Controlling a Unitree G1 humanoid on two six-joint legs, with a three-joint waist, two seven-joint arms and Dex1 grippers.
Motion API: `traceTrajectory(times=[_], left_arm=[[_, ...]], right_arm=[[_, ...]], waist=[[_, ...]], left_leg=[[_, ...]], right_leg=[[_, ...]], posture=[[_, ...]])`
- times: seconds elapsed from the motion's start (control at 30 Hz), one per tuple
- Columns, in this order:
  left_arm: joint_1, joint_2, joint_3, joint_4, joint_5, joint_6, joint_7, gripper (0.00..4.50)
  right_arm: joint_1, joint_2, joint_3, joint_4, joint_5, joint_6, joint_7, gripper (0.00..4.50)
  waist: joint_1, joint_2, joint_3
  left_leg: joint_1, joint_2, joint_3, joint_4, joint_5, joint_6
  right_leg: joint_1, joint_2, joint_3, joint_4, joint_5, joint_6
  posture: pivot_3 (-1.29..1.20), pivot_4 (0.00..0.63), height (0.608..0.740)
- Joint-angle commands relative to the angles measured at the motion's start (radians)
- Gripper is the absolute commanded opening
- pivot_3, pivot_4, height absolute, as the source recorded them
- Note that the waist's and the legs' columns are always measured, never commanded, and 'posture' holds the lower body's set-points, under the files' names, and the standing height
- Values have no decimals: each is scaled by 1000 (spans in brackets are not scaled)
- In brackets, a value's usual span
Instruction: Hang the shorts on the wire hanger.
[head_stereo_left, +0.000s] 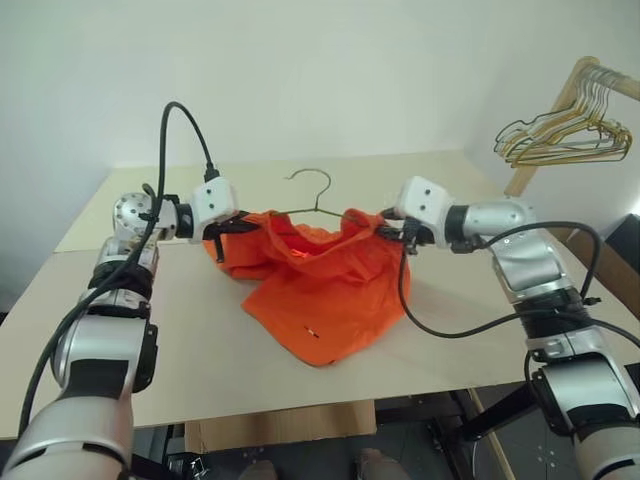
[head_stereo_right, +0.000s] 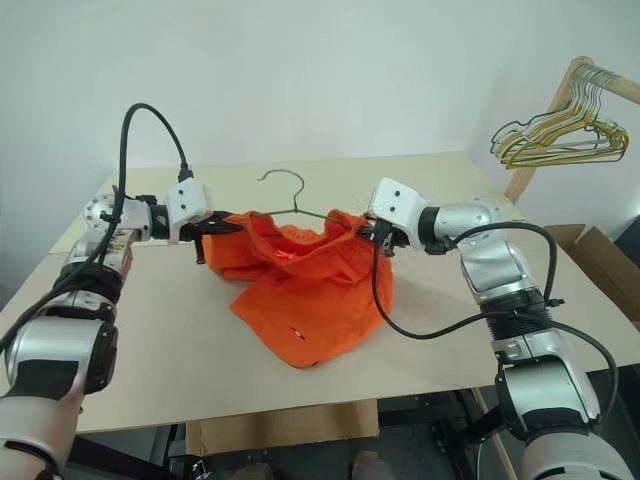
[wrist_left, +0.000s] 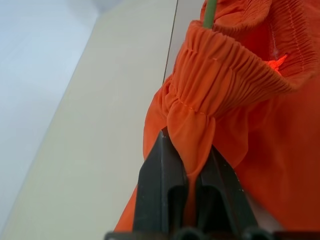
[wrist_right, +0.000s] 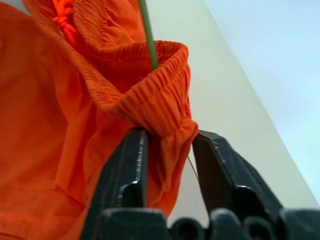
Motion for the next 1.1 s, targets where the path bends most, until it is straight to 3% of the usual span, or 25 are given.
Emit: traceTrajectory(times=[0.03, 0.13, 0.3, 0.53, 0.63, 0.8, 0.97, 1.1], left_arm=[[-13, 0, 36, -42, -50, -7, -6, 0], [-12, -1, 41, -51, -68, -3, -47, 0], [-3, -8, 43, -71, -91, -14, -89, 0], [7, -26, 41, -91, -114, -15, -128, 0], [8, -28, 42, -91, -111, -13, -122, 0], [11, -19, 29, -69, -74, -26, -75, 0], [5, -24, 42, -48, -87, -1, -54, 0], [-12, -24, 59, -17, -112, 27, -91, 1048]], right_arm=[[-31, -14, -6, 15, 1, -62, 47, 2048], [-45, -1, -10, 55, -5, -79, 47, 2048], [-61, 0, -14, 89, 51, -131, 168, 2048], [-96, 18, -22, 128, 109, -72, 285, 2048], [-103, 19, -12, 159, 86, -58, 286, 1530], [-103, 18, -12, 171, 78, 0, 284, 9], [-91, 12, -19, 166, 77, 26, 275, 9], [-78, 12, -25, 140, 81, 62, 260, 0]], waist=[[0, 0, 0], [0, 0, 0], [0, 0, 0], [0, 0, 0], [1, 0, 0], [0, 0, 0], [1, 0, 0], [-1, 0, 0]], left_leg=[[0, 0, 0, 0, 0, 0], [0, 0, 0, 0, 0, 0], [0, 0, 0, 0, 0, 0], [1, 0, 0, 0, 0, 0], [1, 0, 0, 0, 0, 0], [1, 0, 0, 0, 0, 0], [1, 0, 0, 0, 0, 0], [1, 0, 0, 0, 0, 0]], right_leg=[[0, 0, 0, 0, 0, 0], [0, 0, 0, 0, 0, 0], [0, 0, 0, 0, 0, 0], [1, 0, 0, 0, 0, 0], [1, 0, 0, 0, 0, 0], [0, 0, 0, 0, 0, 0], [1, 0, 0, 0, 0, 0], [0, 0, 0, 0, 0, 0]], posture=[[-30, 0, 740], [-30, 0, 740], [-29, 0, 740], [-24, 0, 740], [-20, 0, 740], [-23, 0, 740], [-30, 0, 740], [-40, 0, 740]])
